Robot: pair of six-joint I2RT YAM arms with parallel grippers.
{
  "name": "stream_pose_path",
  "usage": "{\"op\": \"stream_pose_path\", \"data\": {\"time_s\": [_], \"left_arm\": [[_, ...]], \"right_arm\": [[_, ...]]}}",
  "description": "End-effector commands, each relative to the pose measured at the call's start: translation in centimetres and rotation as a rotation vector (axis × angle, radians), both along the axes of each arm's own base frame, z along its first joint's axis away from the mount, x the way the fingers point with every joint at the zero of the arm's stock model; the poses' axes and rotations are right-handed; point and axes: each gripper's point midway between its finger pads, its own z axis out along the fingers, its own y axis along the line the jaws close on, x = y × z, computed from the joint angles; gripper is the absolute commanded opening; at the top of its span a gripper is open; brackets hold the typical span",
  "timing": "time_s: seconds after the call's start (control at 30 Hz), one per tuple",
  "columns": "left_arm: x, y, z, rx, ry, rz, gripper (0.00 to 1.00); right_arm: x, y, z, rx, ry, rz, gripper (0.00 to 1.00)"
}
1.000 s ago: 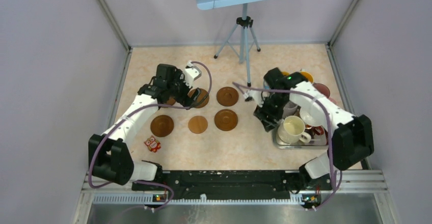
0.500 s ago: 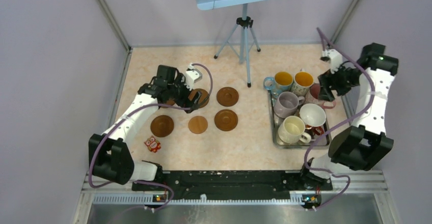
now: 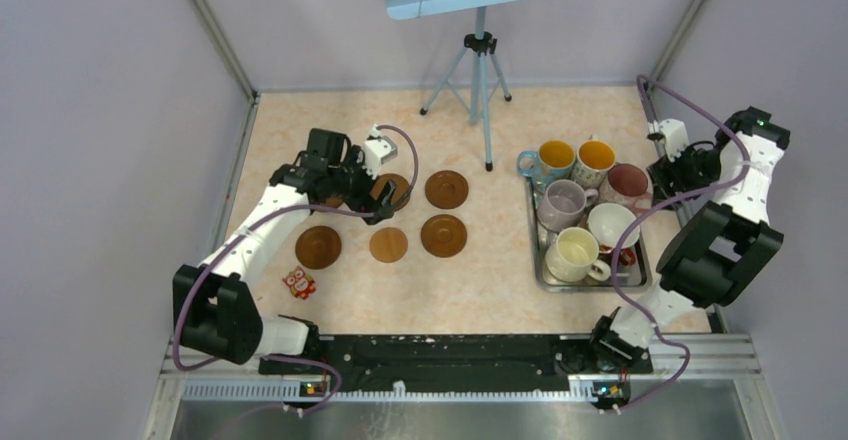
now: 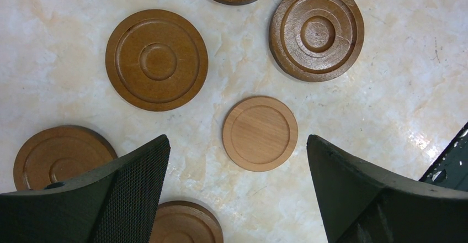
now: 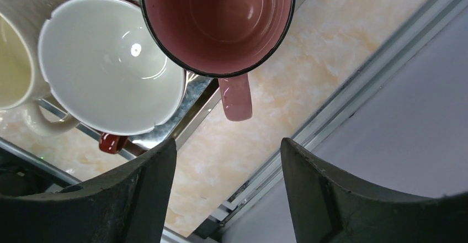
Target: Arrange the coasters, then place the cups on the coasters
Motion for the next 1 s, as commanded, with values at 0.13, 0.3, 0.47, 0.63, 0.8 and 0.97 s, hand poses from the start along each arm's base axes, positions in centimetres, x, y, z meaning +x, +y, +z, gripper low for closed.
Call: {"op": "stream_pose_path", "data": {"time_s": [0.13,0.3,0.47,0.63,0.8,0.97], "left_arm": [[0.0,-0.4,0.6,-0.034,-0.005,0.001,0.99],[0.3,-0.5,0.2,-0.033,0.004,0.005,0.99],[0.6,-0.5,0.0,-0.032,0.008,0.005,0.99],[0.8,-0.6,-0.1,-0.031,0.017,0.009,0.99],[0.9,-0.7,-0.3,-0.034,0.026,0.006,0.99],[0.9,-0.9,-0.4,-0.039,0.033,0.003,0.99]], "right_arm": [[1.8,-1.1,-2.1,-0.033,-0.048,0.075,0.69],[1.9,-0.9,-3.6,-0.008,-0.023,0.084,0.68],[2.5,-0.6,-4.5,0.003,-0.026,0.077,0.66],[3.1,-0.2,-5.3,-0.002,-0.062,0.089,0.59],[3.4,0.2,-6.7,-0.039,-0.074,0.112,0.50],[3.4,0.4,-8.0,-0.051,-0.065,0.125,0.45]]}}
